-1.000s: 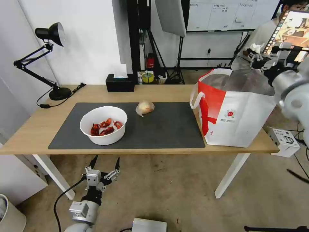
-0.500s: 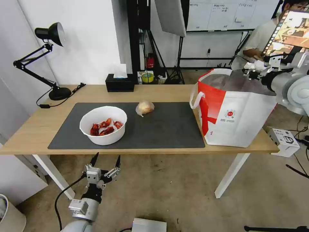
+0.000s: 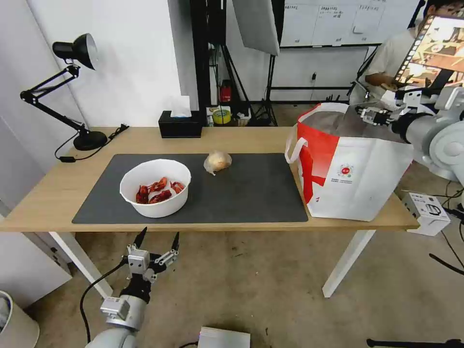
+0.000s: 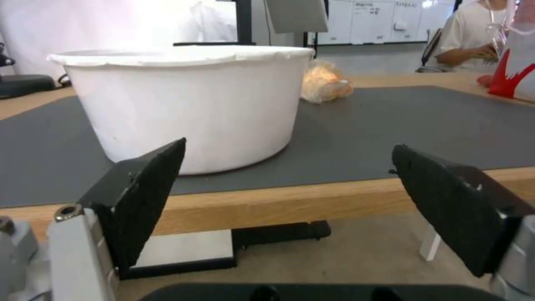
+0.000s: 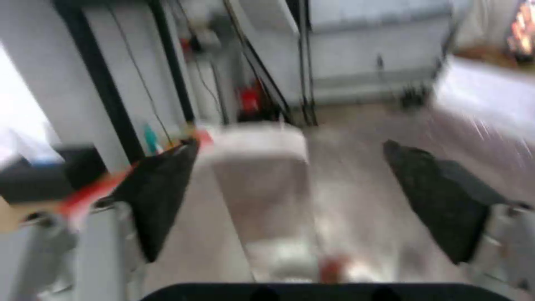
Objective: Pick up the trash from the table and place it into the takeout bag.
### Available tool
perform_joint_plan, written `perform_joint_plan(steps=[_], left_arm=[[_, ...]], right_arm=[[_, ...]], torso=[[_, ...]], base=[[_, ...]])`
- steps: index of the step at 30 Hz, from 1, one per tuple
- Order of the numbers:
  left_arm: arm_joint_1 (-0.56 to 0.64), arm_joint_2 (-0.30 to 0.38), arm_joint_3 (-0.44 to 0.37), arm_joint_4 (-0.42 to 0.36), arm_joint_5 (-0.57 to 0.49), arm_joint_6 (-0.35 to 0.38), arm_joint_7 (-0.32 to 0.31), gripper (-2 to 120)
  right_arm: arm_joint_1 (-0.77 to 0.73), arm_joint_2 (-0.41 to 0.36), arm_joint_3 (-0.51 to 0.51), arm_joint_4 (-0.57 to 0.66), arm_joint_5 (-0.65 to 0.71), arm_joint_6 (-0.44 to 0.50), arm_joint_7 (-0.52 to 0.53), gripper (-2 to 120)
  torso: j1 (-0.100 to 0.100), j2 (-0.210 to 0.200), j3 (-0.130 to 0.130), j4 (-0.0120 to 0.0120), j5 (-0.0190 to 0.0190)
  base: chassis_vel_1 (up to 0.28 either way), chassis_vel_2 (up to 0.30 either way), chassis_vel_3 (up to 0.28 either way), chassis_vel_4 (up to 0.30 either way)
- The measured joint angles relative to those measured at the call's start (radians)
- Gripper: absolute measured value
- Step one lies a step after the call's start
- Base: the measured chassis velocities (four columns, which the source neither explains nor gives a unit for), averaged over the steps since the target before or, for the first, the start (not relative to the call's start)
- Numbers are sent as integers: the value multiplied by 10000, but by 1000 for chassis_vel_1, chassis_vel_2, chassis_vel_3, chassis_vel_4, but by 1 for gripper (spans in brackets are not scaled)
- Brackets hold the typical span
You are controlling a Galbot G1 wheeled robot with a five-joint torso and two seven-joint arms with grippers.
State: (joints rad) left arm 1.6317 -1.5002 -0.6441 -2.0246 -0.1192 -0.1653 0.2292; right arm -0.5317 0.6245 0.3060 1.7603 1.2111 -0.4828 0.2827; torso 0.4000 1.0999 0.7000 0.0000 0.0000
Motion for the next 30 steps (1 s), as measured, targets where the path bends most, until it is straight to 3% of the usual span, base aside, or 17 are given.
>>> perform_joint_plan(steps=[1,4,12,20,30], left_arm=[[0,0,0,0,0,0,0,100],[0,9,24,38,-1,1,0,100],[-106,35,114,119,-4,3,0,100],[30,12,104,-62,1,14,0,100],[257,-44,39,-262,50,14,-1,100]], right_arm=[[0,0,0,0,0,0,0,88],[-504,185,22,262,-709,1669,-578,99],[-1300,501,64,1218,-958,3703,-1004,100],[-2311,622,65,2237,-1475,4790,-1585,100],[-3551,1077,28,3063,-2864,5189,-1968,100]], torso=[[0,0,0,0,0],[1,0,0,1,1],[0,0,0,0,0],[0,0,0,-1,-1],[0,0,-1,1,-1]], base=[[0,0,0,0],[0,0,0,0],[0,0,0,0],[0,0,0,0],[0,0,0,0]])
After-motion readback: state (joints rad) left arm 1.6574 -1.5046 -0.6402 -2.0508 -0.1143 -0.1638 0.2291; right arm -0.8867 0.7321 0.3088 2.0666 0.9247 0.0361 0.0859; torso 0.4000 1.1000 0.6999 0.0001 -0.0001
